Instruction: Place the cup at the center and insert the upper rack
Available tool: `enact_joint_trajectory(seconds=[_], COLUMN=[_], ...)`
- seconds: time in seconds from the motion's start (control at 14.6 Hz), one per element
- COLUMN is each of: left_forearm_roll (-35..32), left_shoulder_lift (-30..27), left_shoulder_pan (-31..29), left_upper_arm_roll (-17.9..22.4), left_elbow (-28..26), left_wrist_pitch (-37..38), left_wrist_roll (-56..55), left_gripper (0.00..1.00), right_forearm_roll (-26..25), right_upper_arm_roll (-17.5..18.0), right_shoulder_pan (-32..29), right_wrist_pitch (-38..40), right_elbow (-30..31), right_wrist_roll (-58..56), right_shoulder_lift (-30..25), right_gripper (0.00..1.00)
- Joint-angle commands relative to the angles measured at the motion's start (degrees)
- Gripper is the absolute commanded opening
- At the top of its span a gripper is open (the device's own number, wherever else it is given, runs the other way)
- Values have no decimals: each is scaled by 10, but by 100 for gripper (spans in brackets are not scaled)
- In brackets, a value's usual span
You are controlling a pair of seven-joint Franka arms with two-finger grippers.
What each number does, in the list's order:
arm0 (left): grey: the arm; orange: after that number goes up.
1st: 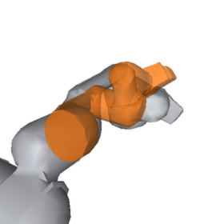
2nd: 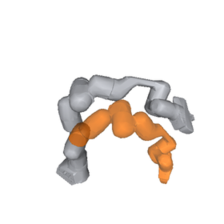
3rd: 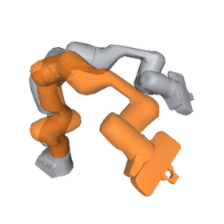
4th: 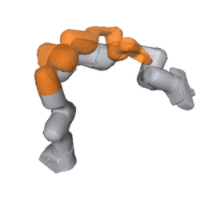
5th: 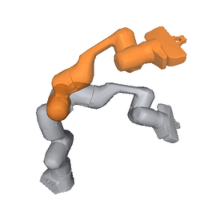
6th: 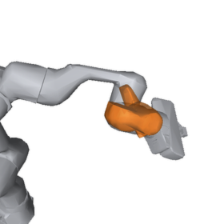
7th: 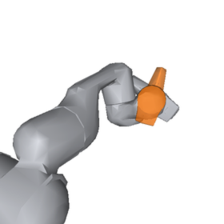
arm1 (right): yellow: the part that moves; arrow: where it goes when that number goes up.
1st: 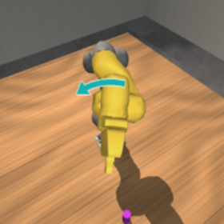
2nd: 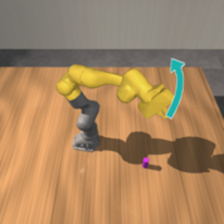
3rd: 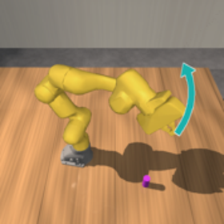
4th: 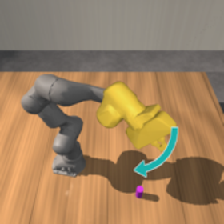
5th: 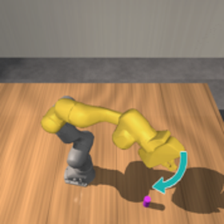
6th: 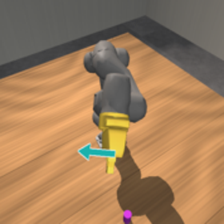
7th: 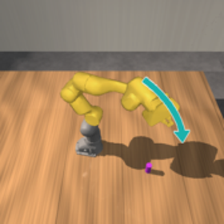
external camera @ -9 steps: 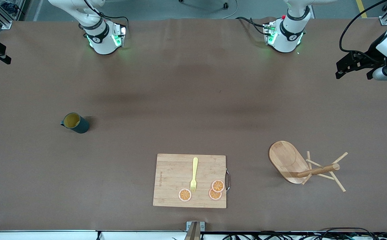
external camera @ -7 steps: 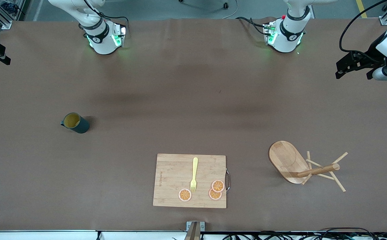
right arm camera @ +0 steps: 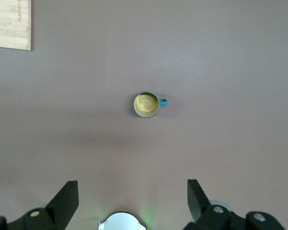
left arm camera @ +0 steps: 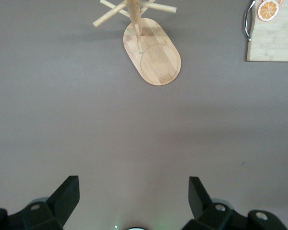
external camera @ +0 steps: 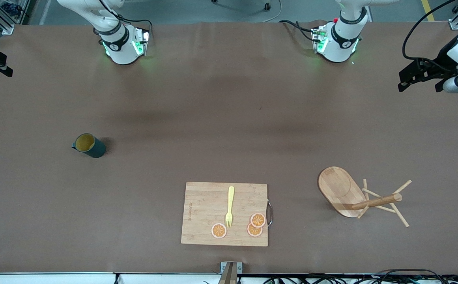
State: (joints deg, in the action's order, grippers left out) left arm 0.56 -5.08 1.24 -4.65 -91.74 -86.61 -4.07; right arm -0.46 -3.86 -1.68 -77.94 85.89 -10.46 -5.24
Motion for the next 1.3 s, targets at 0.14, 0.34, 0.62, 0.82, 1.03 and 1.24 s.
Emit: enact_joint_trajectory(seconds=[0.14, 0.34, 0.62, 0.82, 1.03, 1.24], left_forearm_roll=[-7, -6, -6, -4, -3, -3], left_shoulder_lift=[13, 15, 18, 19, 20, 23], left_shoulder_pan=[-4, -4, -4, -4, -6, -5], left_upper_arm_roll=[-3, -3, -3, -3, -1, -1], left_elbow=[15, 14, 14, 13, 12, 10], left_wrist_pitch=[14, 11, 7, 3, 4, 4], left_wrist_roll=[-5, -7, -8, -10, -23, -34], left_gripper=[100, 100, 100, 100, 100, 100], right_forearm_roll=[-2, 2, 12, 13, 16, 16], right_upper_arm_roll=[0, 0, 0, 0, 1, 1], right_shoulder_pan=[-12, -15, -29, -31, -30, -28], right_wrist_pitch=[-25, -66, -202, -343, -467, -529], right_elbow=[-12, 4, 137, 261, 345, 370], right_wrist_roll=[-6, -21, -135, -205, -253, -263], right_shoulder_lift=[102, 125, 125, 125, 146, 180], right_gripper=[100, 100, 100, 100, 100, 100])
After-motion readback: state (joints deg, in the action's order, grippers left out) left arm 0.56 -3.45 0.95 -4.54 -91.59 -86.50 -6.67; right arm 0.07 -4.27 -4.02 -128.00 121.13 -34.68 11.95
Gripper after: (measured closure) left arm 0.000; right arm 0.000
